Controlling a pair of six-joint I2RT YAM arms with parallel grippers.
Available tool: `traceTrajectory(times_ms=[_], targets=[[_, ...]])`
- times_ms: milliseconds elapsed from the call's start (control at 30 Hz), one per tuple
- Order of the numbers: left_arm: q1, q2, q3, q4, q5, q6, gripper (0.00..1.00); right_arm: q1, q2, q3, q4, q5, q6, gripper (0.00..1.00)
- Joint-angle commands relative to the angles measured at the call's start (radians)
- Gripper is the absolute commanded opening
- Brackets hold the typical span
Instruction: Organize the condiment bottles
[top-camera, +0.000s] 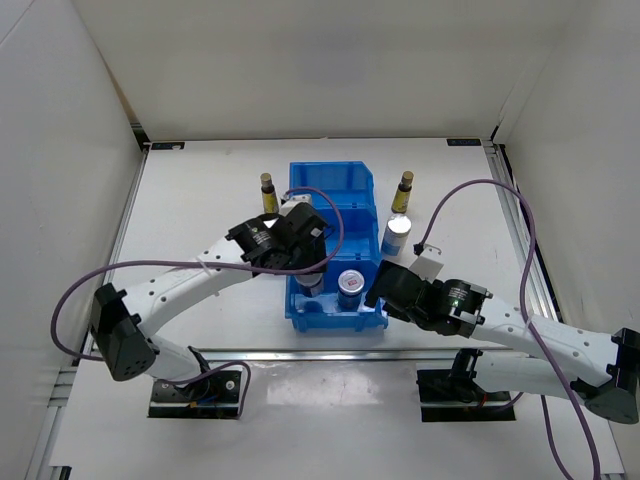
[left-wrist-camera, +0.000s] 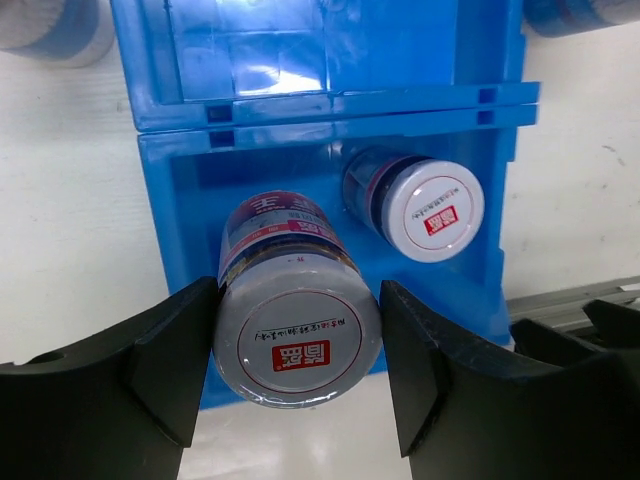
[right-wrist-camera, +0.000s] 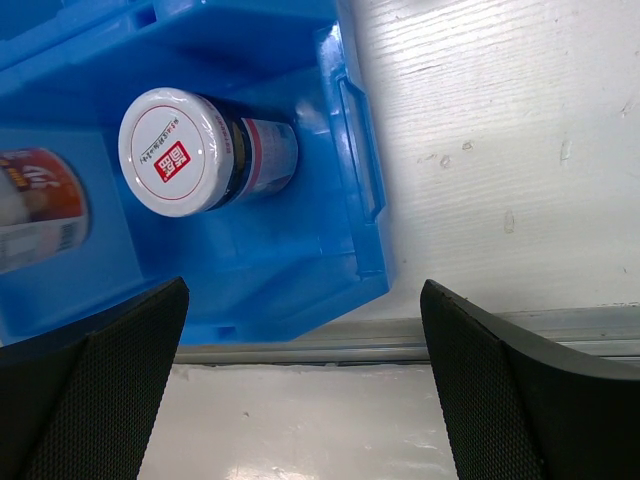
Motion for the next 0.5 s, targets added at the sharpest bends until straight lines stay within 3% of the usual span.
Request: traceTrajectory(times_ms=[0,300,433,467], targets=[[-0.006,0.006,-0.020,0.119,-0.014,-0.029,0.11,0.004,-0.011,0.006,0.022,0.041,0.023,1.00],[-0.006,0.090,-0.134,0.227,-0.023,-0.038,0.14,0.004,-0.011,0.006,0.022,0.041,0.023,1.00],[-0.006,0.121,-0.167,0.256,-0.033,-0.059,0.19,0.004,-0.002,0.016,0.022,0.041,0.014,1.00],[-0.006,0.121,-0.176,0.256,-0.033,-0.059,0.26,0.004,-0.002,0.035,0.022,0.041,0.002,1.00]])
